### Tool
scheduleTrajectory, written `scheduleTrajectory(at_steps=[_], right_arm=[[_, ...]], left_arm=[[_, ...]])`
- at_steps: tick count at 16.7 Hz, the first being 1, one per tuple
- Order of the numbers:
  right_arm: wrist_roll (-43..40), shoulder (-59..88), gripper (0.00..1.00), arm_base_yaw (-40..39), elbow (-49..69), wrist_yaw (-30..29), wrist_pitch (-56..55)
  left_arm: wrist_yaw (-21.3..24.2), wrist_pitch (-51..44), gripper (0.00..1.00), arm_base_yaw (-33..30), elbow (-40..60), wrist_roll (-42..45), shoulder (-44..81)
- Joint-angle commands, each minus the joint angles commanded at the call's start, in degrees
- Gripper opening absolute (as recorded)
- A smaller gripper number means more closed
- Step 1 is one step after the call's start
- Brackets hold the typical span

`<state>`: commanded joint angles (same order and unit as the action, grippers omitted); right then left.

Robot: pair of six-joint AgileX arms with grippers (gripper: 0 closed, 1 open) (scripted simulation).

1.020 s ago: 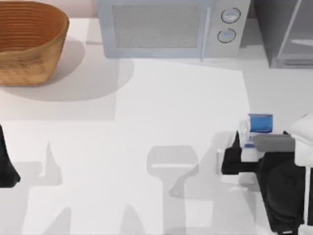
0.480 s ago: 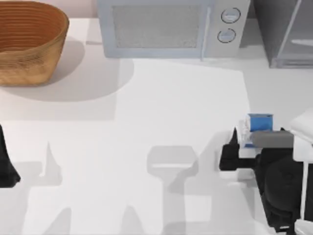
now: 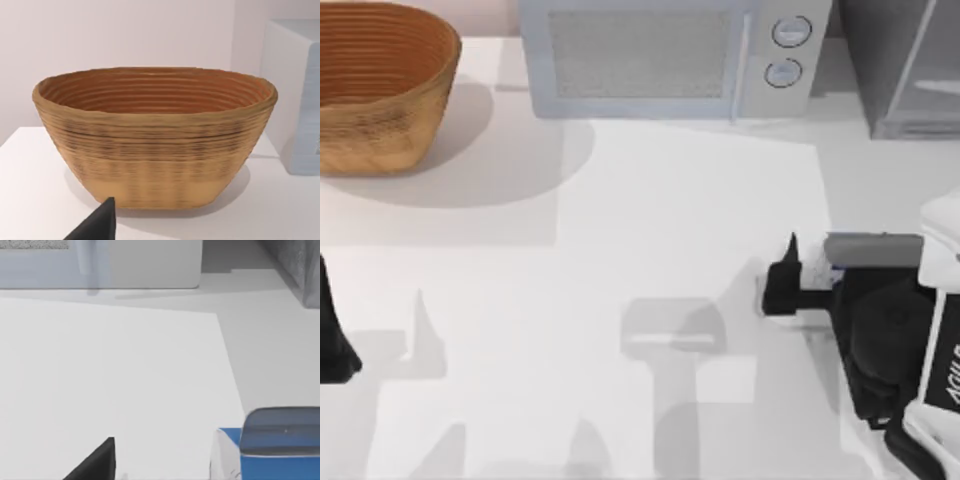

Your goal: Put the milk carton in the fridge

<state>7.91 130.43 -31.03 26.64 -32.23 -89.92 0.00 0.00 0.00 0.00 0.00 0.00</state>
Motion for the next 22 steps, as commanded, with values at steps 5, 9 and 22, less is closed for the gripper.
scheduleTrajectory(at_steps=[5,9,22], right_arm=[[0.0,0.0,0.77,0.0,0.0,0.0,0.0],[0.0,0.0,0.47,0.0,0.0,0.0,0.0],[0.0,0.0,0.00,0.0,0.0,0.0,0.0]], left_arm=[[0.0,0.0,1.00,0.0,0.0,0.0,0.0],[0.0,0.0,1.00,0.0,0.0,0.0,0.0],[0.0,0.0,1.00,0.0,0.0,0.0,0.0]])
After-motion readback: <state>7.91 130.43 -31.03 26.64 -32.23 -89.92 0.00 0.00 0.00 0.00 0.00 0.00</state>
